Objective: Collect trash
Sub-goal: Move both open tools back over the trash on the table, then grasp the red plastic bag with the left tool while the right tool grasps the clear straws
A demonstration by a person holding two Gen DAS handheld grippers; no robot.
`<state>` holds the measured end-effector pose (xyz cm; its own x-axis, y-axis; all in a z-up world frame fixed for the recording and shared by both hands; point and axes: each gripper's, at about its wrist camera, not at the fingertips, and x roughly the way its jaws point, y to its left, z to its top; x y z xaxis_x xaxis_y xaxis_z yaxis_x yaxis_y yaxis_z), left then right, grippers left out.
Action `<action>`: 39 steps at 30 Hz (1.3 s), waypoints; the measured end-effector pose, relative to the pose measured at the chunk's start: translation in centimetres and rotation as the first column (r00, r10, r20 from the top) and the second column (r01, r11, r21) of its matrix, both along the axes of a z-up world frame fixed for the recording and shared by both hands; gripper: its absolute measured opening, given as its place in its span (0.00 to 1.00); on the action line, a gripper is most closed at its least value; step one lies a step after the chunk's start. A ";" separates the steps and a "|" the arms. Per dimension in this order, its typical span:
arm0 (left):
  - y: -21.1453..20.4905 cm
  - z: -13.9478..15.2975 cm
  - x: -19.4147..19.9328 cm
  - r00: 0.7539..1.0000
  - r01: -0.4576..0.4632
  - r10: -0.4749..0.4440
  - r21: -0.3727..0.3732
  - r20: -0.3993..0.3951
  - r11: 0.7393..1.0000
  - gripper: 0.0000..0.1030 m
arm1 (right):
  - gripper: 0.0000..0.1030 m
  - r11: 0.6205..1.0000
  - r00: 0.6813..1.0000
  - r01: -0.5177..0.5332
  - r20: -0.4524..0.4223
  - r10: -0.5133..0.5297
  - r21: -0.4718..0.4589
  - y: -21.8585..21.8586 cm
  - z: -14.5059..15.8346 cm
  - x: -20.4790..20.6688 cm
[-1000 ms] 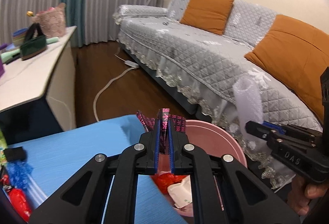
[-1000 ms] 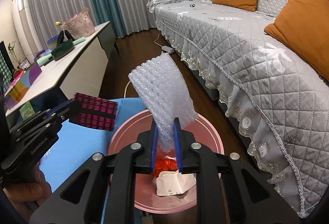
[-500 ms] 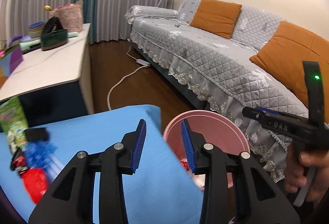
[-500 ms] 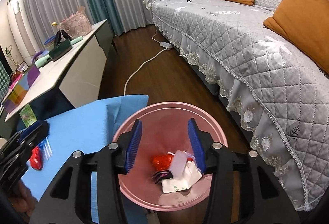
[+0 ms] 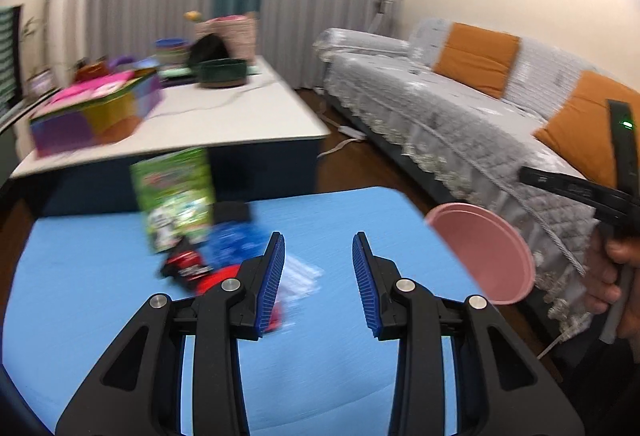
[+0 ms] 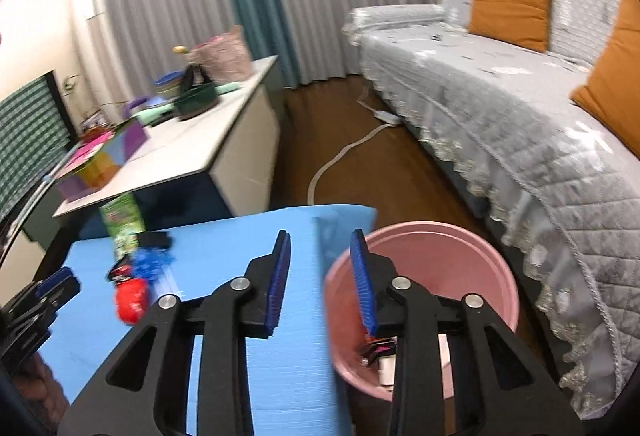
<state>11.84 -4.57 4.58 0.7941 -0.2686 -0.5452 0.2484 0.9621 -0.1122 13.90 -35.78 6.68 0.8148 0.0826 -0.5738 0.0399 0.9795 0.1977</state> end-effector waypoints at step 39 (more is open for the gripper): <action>7.0 -9.1 4.3 0.937 -0.278 0.266 -0.021 -0.228 0.960 0.25 | 0.39 0.898 0.881 -0.440 -0.209 0.425 -0.031 19.4 -10.0 6.3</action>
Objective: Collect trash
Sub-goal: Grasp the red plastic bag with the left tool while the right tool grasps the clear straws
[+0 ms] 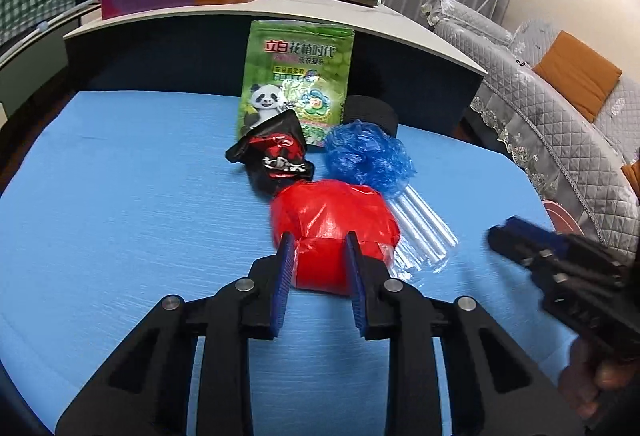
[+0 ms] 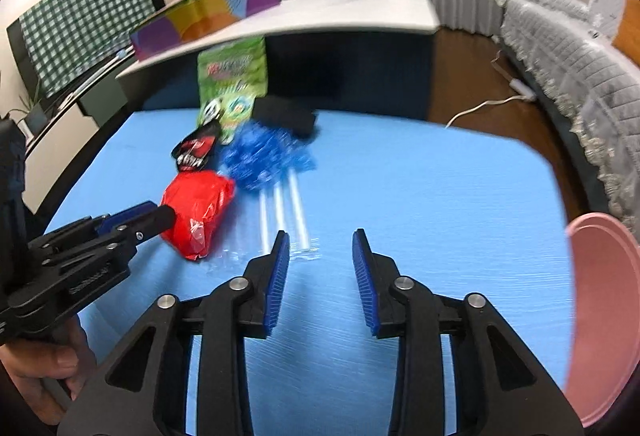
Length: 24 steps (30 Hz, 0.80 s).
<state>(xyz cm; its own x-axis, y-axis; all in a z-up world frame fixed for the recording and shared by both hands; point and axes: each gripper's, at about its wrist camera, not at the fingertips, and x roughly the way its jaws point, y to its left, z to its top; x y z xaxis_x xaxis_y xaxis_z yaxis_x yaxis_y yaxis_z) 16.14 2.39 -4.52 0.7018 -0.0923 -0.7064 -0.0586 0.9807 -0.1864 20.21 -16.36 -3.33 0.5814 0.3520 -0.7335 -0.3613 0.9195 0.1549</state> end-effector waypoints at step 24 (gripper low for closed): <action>0.0 0.0 1.5 0.999 0.041 -0.040 -0.042 0.024 0.998 0.77 | 0.09 0.972 0.992 -0.120 0.023 0.127 -0.202 4.1 -1.7 -0.5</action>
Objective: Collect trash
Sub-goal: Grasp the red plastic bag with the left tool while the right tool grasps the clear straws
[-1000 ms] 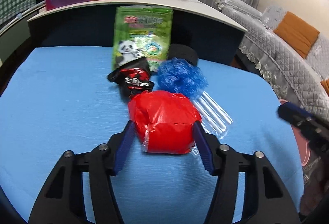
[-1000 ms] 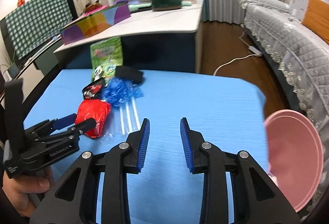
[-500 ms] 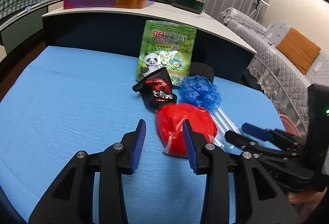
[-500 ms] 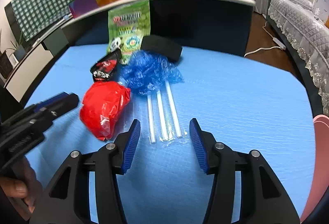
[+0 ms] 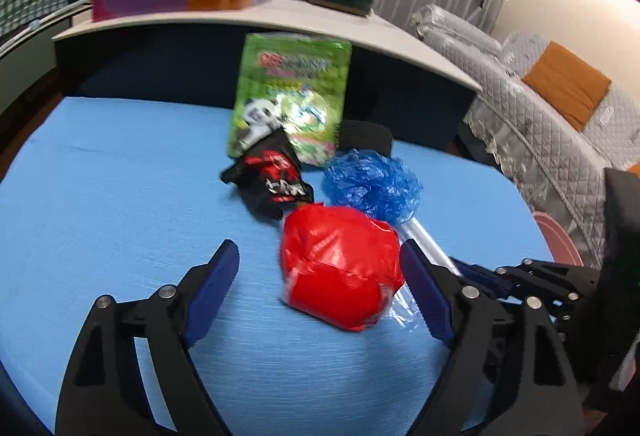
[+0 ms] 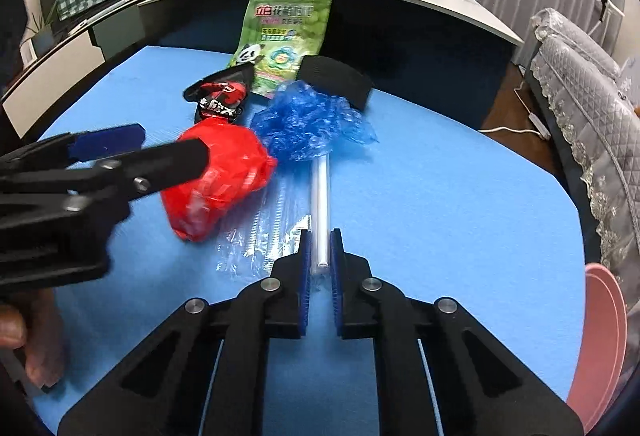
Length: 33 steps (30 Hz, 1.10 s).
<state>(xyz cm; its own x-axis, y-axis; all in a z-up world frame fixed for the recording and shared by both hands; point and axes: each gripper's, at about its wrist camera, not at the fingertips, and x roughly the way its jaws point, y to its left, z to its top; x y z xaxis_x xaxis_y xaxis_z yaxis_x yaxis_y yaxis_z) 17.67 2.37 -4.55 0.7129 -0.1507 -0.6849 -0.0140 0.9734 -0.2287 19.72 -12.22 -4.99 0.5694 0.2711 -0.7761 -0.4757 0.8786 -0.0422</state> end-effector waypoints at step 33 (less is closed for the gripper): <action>-2.2 3.5 -4.1 0.997 0.041 -0.047 0.084 0.069 0.996 0.69 | 0.09 0.976 0.979 0.188 0.061 -0.195 0.110 -8.7 6.0 -5.7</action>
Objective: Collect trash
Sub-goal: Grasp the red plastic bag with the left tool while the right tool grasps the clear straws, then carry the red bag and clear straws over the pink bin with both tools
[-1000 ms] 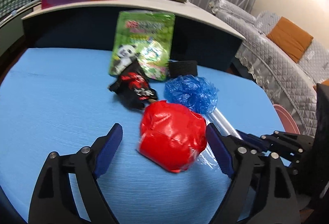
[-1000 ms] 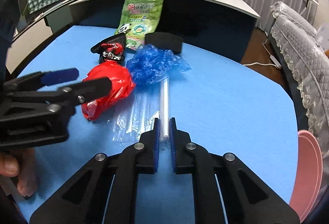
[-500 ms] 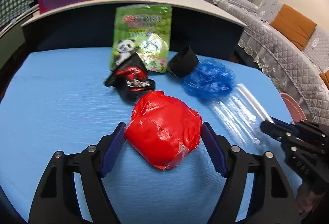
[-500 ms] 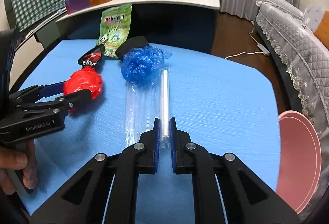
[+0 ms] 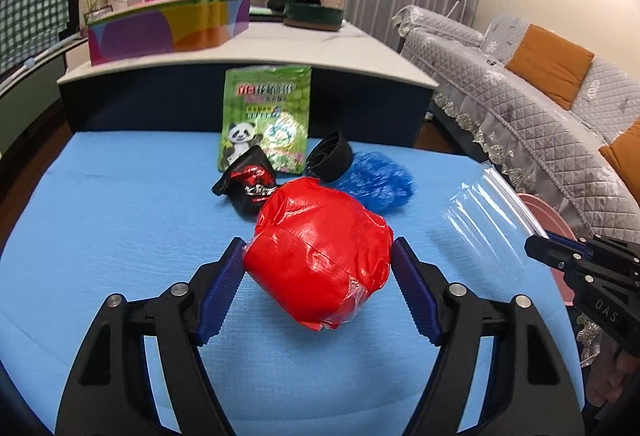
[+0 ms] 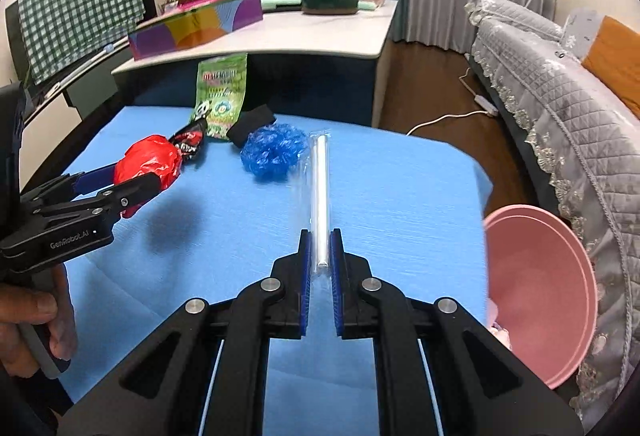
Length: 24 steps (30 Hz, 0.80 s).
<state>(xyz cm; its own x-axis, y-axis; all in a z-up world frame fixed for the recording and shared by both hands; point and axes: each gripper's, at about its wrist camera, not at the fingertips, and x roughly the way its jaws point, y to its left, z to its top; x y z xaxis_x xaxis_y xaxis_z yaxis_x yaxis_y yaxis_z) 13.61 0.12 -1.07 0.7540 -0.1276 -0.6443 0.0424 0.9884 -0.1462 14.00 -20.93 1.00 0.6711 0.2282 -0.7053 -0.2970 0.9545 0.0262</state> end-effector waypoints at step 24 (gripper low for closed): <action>-2.3 3.9 -3.4 0.988 0.040 -0.043 0.022 0.150 0.999 0.69 | 0.09 0.978 0.975 0.134 0.157 -0.159 0.160 -6.8 8.0 -4.3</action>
